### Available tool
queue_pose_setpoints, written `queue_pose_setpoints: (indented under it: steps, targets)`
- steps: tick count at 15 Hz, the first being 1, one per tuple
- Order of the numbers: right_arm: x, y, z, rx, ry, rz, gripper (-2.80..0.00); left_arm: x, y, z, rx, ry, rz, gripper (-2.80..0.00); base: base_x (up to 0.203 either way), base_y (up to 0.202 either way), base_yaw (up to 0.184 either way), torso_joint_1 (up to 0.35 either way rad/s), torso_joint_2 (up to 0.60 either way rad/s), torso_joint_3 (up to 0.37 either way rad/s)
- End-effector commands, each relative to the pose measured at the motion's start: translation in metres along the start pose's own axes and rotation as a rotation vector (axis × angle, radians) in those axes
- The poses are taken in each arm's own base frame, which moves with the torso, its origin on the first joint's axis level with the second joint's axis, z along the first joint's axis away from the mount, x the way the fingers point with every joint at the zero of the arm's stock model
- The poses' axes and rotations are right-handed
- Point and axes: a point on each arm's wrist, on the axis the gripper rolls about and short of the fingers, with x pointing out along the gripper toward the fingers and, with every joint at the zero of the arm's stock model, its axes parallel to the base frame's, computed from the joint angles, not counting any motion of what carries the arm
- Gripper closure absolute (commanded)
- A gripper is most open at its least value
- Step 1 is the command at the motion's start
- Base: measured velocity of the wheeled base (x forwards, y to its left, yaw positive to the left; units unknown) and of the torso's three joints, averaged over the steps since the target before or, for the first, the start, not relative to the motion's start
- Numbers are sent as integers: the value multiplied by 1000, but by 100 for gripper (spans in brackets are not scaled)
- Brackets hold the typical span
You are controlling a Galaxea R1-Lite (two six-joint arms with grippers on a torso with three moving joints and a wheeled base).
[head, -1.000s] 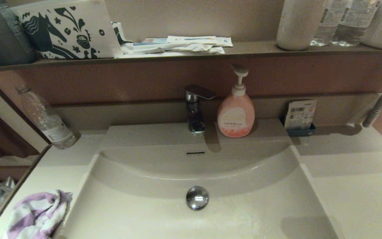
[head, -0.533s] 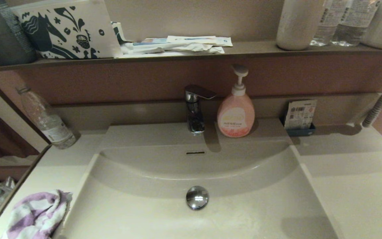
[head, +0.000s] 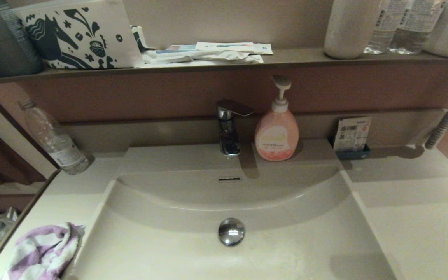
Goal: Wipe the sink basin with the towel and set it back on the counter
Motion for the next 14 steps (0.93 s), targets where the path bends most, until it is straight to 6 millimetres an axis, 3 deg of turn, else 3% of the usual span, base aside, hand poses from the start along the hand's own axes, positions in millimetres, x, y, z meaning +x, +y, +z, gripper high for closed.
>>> queue_pose_setpoints:
  steps: [1, 14]
  targets:
    - [0, 0, 0, 0, 1, 0, 0, 0, 0, 0, -6, 1, 1, 0, 0, 0, 0, 0, 0, 0]
    - [0, 0, 0, 9, -1, -4, 0, 0, 0, 0, -6, 1, 1, 0, 0, 0, 0, 0, 0, 0]
